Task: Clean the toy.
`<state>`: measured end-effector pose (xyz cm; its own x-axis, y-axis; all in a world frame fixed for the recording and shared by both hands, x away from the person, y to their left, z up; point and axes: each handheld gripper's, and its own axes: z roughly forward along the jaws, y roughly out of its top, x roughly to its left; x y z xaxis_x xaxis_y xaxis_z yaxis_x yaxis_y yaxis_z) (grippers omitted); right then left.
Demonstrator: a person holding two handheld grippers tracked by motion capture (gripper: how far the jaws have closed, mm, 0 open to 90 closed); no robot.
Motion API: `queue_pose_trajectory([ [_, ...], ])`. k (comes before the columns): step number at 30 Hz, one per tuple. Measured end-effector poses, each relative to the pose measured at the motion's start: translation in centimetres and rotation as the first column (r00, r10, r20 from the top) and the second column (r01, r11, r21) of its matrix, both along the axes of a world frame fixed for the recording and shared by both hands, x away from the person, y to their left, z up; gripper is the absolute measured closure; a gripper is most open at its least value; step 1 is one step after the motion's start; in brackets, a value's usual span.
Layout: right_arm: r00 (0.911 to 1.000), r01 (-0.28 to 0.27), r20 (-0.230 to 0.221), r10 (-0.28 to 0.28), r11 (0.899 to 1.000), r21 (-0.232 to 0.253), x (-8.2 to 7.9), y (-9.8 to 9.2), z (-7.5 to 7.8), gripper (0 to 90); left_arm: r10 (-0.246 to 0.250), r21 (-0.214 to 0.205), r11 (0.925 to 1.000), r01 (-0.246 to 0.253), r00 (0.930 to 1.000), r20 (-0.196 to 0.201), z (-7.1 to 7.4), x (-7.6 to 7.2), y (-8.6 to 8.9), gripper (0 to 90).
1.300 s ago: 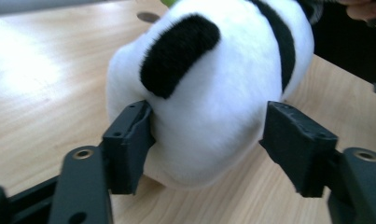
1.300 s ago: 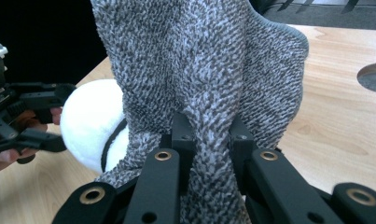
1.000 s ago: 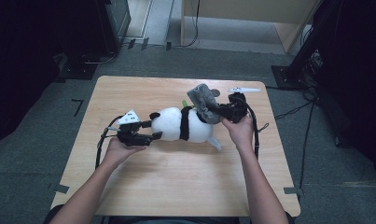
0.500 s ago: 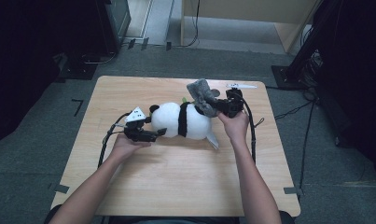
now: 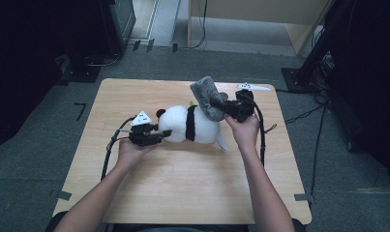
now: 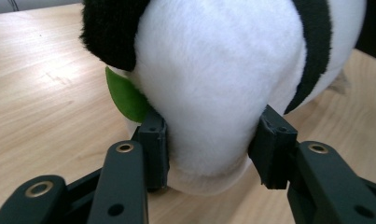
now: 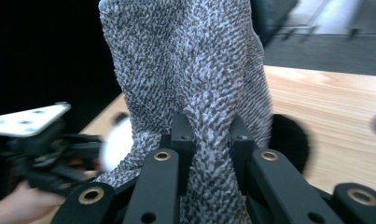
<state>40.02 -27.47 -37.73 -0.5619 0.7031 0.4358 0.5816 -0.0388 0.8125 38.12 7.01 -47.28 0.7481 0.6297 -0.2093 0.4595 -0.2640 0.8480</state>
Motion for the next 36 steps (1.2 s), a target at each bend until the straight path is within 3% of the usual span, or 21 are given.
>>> queue_pose_trajectory([
  [3, 0.9977, -0.059, 0.032, 0.060, 0.998, -0.009, -1.3, 1.7, 1.4, 79.2, 0.011, -0.026, 0.9996, -0.011, 0.9997, -0.020, 1.0, -0.8, -0.1, 56.0],
  [5, 0.9934, -0.103, 0.049, 0.104, 0.994, -0.020, -2.1, 3.3, 1.8, 79.2, 0.012, -0.017, 0.9998, -0.012, 0.9991, -0.041, 1.4, -1.3, -0.4, 56.5],
  [8, 0.9850, -0.169, 0.030, 0.170, 0.985, -0.027, -2.8, 5.9, 1.3, 79.1, 0.015, 0.009, 0.9999, -0.014, 0.9980, -0.061, 1.4, -2.1, -0.9, 57.3],
  [9, 0.9850, -0.169, 0.030, 0.170, 0.985, -0.027, -2.8, 5.9, 1.3, 79.1, 0.015, 0.009, 0.9999, -0.014, 0.9980, -0.061, 1.4, -2.1, -0.9, 57.3],
  [10, 0.9779, -0.209, -0.001, 0.209, 0.978, -0.019, -3.1, 7.5, 0.5, 79.1, 0.025, 0.006, 0.9997, -0.025, 0.9975, -0.066, 1.1, -2.3, -1.0, 57.3],
  [14, 0.9687, -0.244, -0.054, 0.242, 0.969, -0.036, -3.3, 9.9, -1.5, 79.1, 0.035, -0.003, 0.9994, -0.035, 0.9974, -0.062, 0.9, -2.3, -1.1, 56.9],
  [17, 0.9675, -0.246, -0.084, 0.238, 0.965, -0.090, -3.2, 10.9, -2.9, 78.9, 0.040, 0.017, 0.9991, -0.039, 0.9983, -0.042, 0.8, -2.5, -1.3, 56.7],
  [20, 0.9683, -0.243, -0.085, 0.235, 0.965, -0.101, -2.9, 10.9, -4.0, 78.9, 0.044, 0.026, 0.9987, -0.043, 0.9974, -0.057, 0.3, -2.3, -1.3, 56.7],
  [22, 0.9706, -0.238, -0.074, 0.229, 0.959, -0.151, -2.9, 10.9, -4.0, 78.9, 0.044, 0.024, 0.9988, -0.042, 0.9969, -0.066, 0.2, -2.2, -1.3, 56.9],
  [28, 0.9779, -0.209, -0.048, 0.204, 0.953, -0.221, -2.9, 10.1, -3.8, 78.6, 0.050, 0.014, 0.9987, -0.049, 0.9947, -0.090, 0.1, -1.8, -1.1, 57.5],
  [36, 0.9891, -0.144, -0.058, 0.135, 0.967, -0.208, -2.3, 6.8, -3.6, 78.7, 0.038, 0.015, 0.9992, -0.036, 0.9949, -0.094, 0.1, -1.5, -0.9, 58.0],
])
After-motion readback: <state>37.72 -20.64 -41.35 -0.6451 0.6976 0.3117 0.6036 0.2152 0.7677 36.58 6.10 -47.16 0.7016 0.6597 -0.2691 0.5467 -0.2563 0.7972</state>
